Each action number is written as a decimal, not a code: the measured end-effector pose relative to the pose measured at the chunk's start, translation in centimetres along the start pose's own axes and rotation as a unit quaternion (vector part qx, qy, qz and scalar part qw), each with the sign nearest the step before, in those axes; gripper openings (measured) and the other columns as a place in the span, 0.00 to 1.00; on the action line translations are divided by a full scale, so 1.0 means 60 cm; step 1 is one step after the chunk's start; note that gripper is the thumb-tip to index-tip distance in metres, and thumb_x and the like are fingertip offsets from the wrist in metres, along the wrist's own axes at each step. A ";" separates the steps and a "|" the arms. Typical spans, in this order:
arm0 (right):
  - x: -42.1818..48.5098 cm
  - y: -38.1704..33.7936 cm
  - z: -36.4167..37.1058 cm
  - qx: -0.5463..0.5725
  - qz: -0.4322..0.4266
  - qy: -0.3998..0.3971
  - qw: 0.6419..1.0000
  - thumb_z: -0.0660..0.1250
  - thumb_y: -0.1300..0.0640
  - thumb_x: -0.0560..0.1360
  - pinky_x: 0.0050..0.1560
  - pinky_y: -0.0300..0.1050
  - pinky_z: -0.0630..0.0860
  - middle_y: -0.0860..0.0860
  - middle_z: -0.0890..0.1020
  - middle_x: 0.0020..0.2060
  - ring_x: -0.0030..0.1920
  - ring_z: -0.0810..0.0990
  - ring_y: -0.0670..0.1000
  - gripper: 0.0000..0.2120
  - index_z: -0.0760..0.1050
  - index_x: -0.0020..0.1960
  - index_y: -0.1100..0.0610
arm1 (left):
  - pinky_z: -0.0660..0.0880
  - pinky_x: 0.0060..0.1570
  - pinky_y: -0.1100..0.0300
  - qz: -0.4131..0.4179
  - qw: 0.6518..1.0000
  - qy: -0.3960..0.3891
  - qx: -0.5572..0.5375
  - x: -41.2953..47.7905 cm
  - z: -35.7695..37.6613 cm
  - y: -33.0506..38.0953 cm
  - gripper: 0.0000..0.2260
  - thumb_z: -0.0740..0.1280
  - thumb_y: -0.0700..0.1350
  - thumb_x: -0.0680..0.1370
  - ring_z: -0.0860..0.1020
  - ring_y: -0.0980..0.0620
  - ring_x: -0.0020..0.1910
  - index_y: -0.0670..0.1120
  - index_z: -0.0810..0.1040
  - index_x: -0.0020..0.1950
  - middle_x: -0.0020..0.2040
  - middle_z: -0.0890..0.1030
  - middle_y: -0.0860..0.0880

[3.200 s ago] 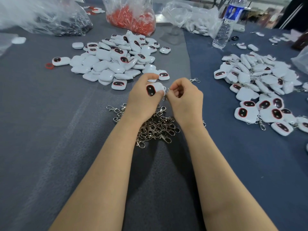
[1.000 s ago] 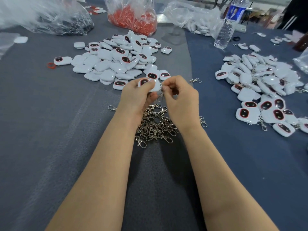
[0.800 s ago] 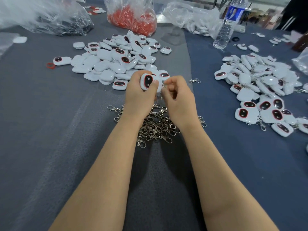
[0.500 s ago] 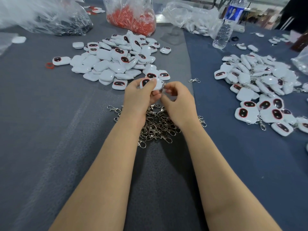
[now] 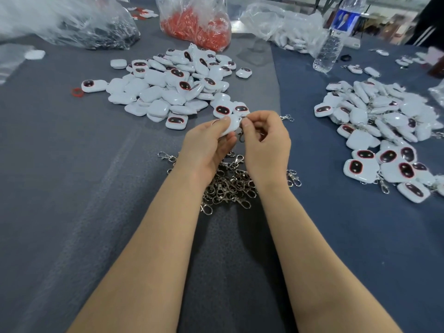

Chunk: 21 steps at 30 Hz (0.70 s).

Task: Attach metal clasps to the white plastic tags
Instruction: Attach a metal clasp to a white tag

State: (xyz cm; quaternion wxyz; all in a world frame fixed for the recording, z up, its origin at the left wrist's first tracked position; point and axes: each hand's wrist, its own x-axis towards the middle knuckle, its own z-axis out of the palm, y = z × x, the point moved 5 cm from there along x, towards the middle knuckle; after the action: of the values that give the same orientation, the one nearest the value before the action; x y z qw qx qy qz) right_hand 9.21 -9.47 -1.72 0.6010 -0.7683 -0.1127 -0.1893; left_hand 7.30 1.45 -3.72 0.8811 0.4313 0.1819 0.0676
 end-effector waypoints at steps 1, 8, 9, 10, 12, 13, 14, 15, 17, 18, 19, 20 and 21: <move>0.000 -0.001 0.000 -0.011 -0.006 -0.002 1.000 0.66 0.63 0.76 0.41 0.27 0.70 0.41 0.76 0.36 0.37 0.74 0.35 0.04 0.74 0.46 0.55 | 0.75 0.28 0.70 0.004 1.000 0.004 -0.002 0.000 0.000 0.001 0.05 0.64 0.38 0.79 0.77 0.60 0.26 0.41 0.77 0.43 0.30 0.80 0.51; 0.003 -0.002 0.006 -0.122 -0.052 -0.058 0.989 0.64 0.64 0.77 0.36 0.32 0.68 0.49 0.77 0.35 0.33 0.71 0.43 0.04 0.75 0.44 0.61 | 0.79 0.38 0.61 0.200 0.953 0.065 0.218 -0.004 -0.004 0.024 0.09 0.66 0.38 0.77 0.79 0.56 0.35 0.44 0.75 0.56 0.45 0.79 0.48; 0.004 -0.001 0.006 -0.126 -0.050 -0.060 0.989 0.63 0.64 0.77 0.36 0.34 0.68 0.50 0.77 0.35 0.33 0.71 0.45 0.04 0.75 0.44 0.61 | 0.80 0.43 0.57 0.237 0.933 0.064 0.264 -0.008 0.000 0.029 0.09 0.66 0.38 0.76 0.80 0.54 0.40 0.45 0.75 0.56 0.47 0.79 0.48; 0.004 0.000 0.006 -0.130 -0.048 -0.064 0.988 0.63 0.64 0.77 0.35 0.37 0.69 0.51 0.77 0.34 0.33 0.72 0.47 0.04 0.74 0.43 0.61 | 0.79 0.48 0.55 0.269 0.912 0.060 0.305 -0.011 0.003 0.033 0.09 0.66 0.38 0.76 0.79 0.54 0.44 0.46 0.75 0.56 0.47 0.79 0.50; 0.005 0.004 0.007 -0.142 -0.042 -0.074 0.986 0.62 0.64 0.77 0.34 0.39 0.68 0.50 0.75 0.33 0.32 0.71 0.48 0.06 0.73 0.42 0.59 | 0.76 0.52 0.60 0.320 0.873 0.046 0.364 -0.017 0.008 0.038 0.11 0.66 0.39 0.76 0.77 0.59 0.46 0.48 0.75 0.57 0.46 0.78 0.56; 0.006 0.007 0.007 -0.153 -0.040 -0.082 0.984 0.62 0.63 0.77 0.33 0.39 0.67 0.49 0.74 0.32 0.32 0.70 0.48 0.06 0.72 0.42 0.58 | 0.74 0.51 0.63 0.344 0.853 0.037 0.392 -0.019 0.009 0.039 0.11 0.66 0.40 0.76 0.75 0.60 0.44 0.47 0.75 0.58 0.46 0.77 0.57; 0.007 0.009 0.006 -0.165 -0.037 -0.092 0.981 0.62 0.63 0.77 0.32 0.37 0.65 0.48 0.73 0.31 0.32 0.69 0.47 0.06 0.71 0.41 0.58 | 0.73 0.50 0.63 0.367 0.827 0.025 0.425 -0.021 0.013 0.037 0.12 0.66 0.40 0.77 0.75 0.60 0.44 0.47 0.75 0.59 0.46 0.77 0.57; 0.009 0.013 0.006 -0.175 -0.030 -0.103 0.979 0.62 0.63 0.77 0.33 0.37 0.65 0.47 0.72 0.30 0.31 0.69 0.47 0.06 0.71 0.41 0.58 | 0.73 0.48 0.62 0.386 0.800 0.013 0.459 -0.025 0.018 0.035 0.11 0.65 0.41 0.77 0.74 0.58 0.44 0.47 0.75 0.59 0.47 0.76 0.56; 0.010 0.018 0.004 -0.186 -0.012 -0.112 0.976 0.61 0.63 0.77 0.33 0.37 0.66 0.48 0.73 0.31 0.32 0.69 0.47 0.06 0.70 0.41 0.57 | 0.72 0.46 0.62 0.407 0.767 -0.005 0.497 -0.031 0.026 0.031 0.10 0.65 0.42 0.78 0.74 0.56 0.44 0.49 0.76 0.59 0.47 0.76 0.56; 0.011 0.019 0.003 -0.183 -0.005 -0.110 0.977 0.61 0.63 0.76 0.33 0.37 0.65 0.49 0.73 0.32 0.32 0.69 0.48 0.06 0.69 0.41 0.57 | 0.72 0.45 0.62 0.408 0.763 -0.001 0.500 -0.031 0.028 0.031 0.10 0.65 0.42 0.78 0.73 0.56 0.43 0.49 0.75 0.59 0.46 0.76 0.56; 0.010 0.019 0.002 -0.166 0.002 -0.105 0.980 0.62 0.63 0.76 0.33 0.38 0.65 0.50 0.74 0.33 0.33 0.69 0.48 0.05 0.69 0.42 0.57 | 0.72 0.46 0.62 0.403 0.770 0.010 0.495 -0.030 0.027 0.031 0.10 0.65 0.41 0.78 0.73 0.56 0.42 0.48 0.75 0.59 0.45 0.76 0.55; 0.009 0.017 0.001 -0.137 0.010 -0.099 0.986 0.63 0.63 0.75 0.34 0.39 0.67 0.51 0.74 0.35 0.34 0.70 0.48 0.04 0.70 0.42 0.57 | 0.73 0.47 0.61 0.383 0.793 0.026 0.472 -0.026 0.023 0.032 0.10 0.65 0.41 0.77 0.74 0.54 0.42 0.47 0.75 0.58 0.45 0.76 0.54; 0.008 0.015 0.001 -0.106 0.017 -0.093 0.990 0.64 0.63 0.75 0.36 0.39 0.68 0.51 0.75 0.37 0.36 0.71 0.48 0.04 0.70 0.43 0.56 | 0.75 0.47 0.60 0.343 0.837 0.039 0.425 -0.020 0.018 0.032 0.10 0.65 0.40 0.77 0.76 0.53 0.42 0.46 0.75 0.58 0.45 0.77 0.52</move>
State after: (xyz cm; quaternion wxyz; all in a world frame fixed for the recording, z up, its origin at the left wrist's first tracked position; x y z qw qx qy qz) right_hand 10.02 -9.69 -2.35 0.5060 -0.8439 -0.1337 -0.1179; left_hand 6.65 1.52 -1.30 0.5241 0.7948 0.0677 0.2984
